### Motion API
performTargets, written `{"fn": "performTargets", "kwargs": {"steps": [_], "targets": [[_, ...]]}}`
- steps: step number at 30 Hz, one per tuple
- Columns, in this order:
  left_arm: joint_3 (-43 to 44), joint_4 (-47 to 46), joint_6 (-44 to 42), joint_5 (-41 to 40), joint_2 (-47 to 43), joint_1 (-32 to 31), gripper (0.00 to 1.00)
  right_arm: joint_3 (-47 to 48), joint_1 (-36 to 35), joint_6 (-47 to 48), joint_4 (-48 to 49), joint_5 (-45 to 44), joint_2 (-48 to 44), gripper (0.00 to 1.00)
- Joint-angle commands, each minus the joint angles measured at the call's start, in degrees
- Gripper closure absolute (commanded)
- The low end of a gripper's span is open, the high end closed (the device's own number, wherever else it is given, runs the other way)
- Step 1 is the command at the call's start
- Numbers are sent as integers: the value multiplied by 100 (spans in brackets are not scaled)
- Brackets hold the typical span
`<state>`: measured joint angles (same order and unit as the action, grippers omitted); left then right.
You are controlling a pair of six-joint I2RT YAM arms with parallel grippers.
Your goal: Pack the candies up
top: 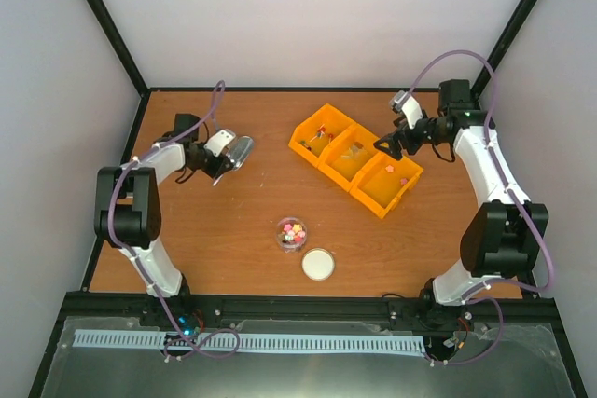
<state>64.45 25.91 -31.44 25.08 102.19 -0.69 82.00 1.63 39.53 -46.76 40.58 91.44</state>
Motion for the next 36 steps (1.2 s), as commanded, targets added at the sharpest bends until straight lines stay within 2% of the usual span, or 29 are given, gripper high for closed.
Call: {"fn": "performTargets", "kwargs": {"steps": [1,5,6,9,10,13,19,22,27,36], "targets": [[43,125,-19,116,-566,16,73,-270,-260,-57,-161,239,-275,0],[28,348,117,245,-1163,17,52,-704,-652,-19,-162,204,-510,3],[8,367,177,287,-1317,16,44,-849,-768,-30,-127,179,-565,4],[-13,483,341,407,-1842,18,7,-1343,-1283,-61,26,-132,-763,7],[-5,552,375,464,-2000,17,1,-1521,-1466,-79,108,-291,-834,8],[-15,658,527,554,-2428,16,0,-2072,-2124,-191,422,-725,-1073,11],[-120,234,1708,-52,-3086,16,0,-2943,-3176,-404,1013,-1479,-1268,17],[-209,138,2029,67,-3303,21,0,-3296,-3664,-547,1289,-1708,-1243,21],[-64,604,1795,588,-3369,21,0,-3717,-4238,-765,1784,-2102,-1212,30],[-220,435,1988,255,-3642,16,0,-3825,-4979,-904,2231,-2635,-809,47]]}}
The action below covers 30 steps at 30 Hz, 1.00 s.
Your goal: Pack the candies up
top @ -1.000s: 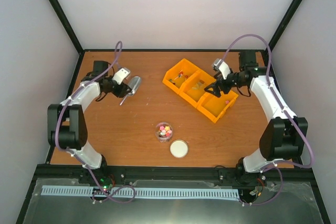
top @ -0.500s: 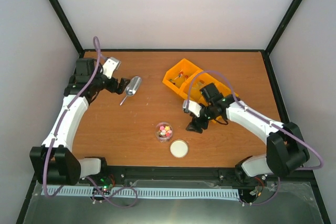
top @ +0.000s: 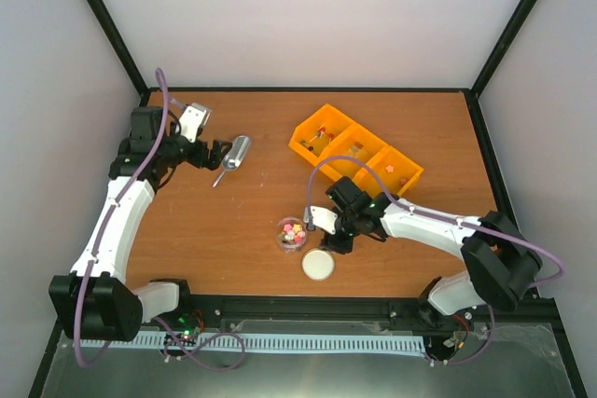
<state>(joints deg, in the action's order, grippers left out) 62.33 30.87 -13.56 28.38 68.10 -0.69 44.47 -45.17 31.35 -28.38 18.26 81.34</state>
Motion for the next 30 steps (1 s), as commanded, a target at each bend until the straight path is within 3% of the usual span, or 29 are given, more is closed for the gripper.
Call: {"fn": "performTargets", "kwargs": {"steps": [1,17,25,30], "targets": [[-10,-64,192,-78,-266,16,0,-78,-360,-86,436,-496,251,49],[-265,275,-180,-65,-552,21,0,-206,-563,183,470,-931,774,70],[-361,436,-468,-81,-719,16,0,-150,-563,204,138,-992,577,97],[-221,747,-708,117,-617,16,0,-159,-550,80,-86,-848,219,97]]}}
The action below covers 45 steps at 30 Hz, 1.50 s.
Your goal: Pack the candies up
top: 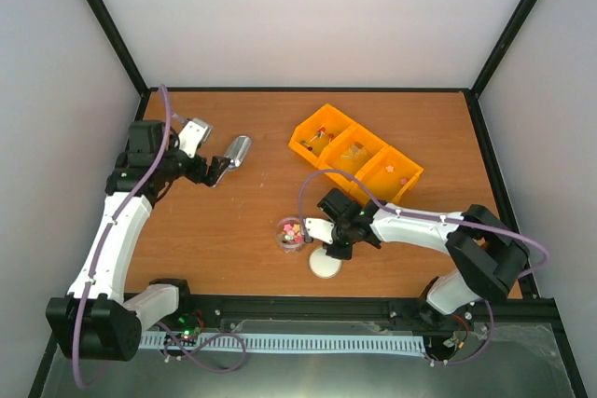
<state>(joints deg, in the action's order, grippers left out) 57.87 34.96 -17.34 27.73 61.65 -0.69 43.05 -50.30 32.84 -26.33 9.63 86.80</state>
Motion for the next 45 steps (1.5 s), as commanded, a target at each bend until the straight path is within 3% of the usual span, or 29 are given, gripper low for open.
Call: {"fn": "performTargets", "kwargs": {"steps": [1,8,13,19,27,29,31,34,38,41,45], "targets": [[244,374,-346,186,65,24,0,-32,-28,-75,-316,46,-400,97],[497,911,-768,753,241,4,0,149,604,-98,-494,604,-943,97],[954,1549,-1475,965,356,-291,0,713,1470,-201,-785,1906,-1024,97],[1632,2813,-3038,339,566,-1545,0,1296,2124,-603,-847,3898,-863,97],[1600,2916,-4593,-552,261,-3292,0,1469,2148,-388,-1086,4941,-505,97],[1646,2741,-4429,-1159,471,-3721,0,1493,2148,-380,-1088,5008,-421,97],[2258,3128,-3960,-1435,1204,-3818,0,1533,2169,-383,-1093,5051,-329,97],[3226,3682,-3267,-1348,2210,-3771,1,1649,2325,-339,-1182,5229,-98,97],[3570,3468,-2852,-891,2540,-3772,0,1976,2669,-35,-1600,5680,382,97],[3196,3359,-3213,-323,2356,-3772,0,2144,2854,243,-1944,6050,678,97],[1963,1633,-3540,535,1416,-3772,0,2375,2882,564,-2338,6481,1134,97]]}}
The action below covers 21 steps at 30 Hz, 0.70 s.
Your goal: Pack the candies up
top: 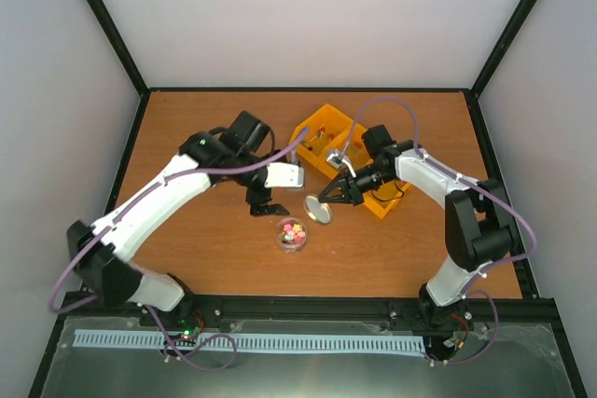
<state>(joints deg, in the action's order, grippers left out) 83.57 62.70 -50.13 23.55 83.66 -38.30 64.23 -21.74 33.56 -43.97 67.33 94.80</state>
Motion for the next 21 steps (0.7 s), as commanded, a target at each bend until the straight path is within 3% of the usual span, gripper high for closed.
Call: {"fn": "performTargets", "kwargs": {"steps": [1,7,12,17,21], "targets": [[-575,-1156,-300,1111,-734,-9,1,345,22,557,-738,800,450,97],[-901,-1755,-742,1505,-535,-80,9,847,21,1371,-1790,1156,968,97],[-1010,-1558,-1432,1708,-415,-172,14,858,-6,1406,-1874,1254,1036,97],[-1133,-1710,-1457,1696,-310,-361,20,861,-97,1472,-2008,1282,1054,97],[-1247,-1830,-1399,1462,-250,-560,34,876,-131,1460,-2029,1295,1026,97]]}}
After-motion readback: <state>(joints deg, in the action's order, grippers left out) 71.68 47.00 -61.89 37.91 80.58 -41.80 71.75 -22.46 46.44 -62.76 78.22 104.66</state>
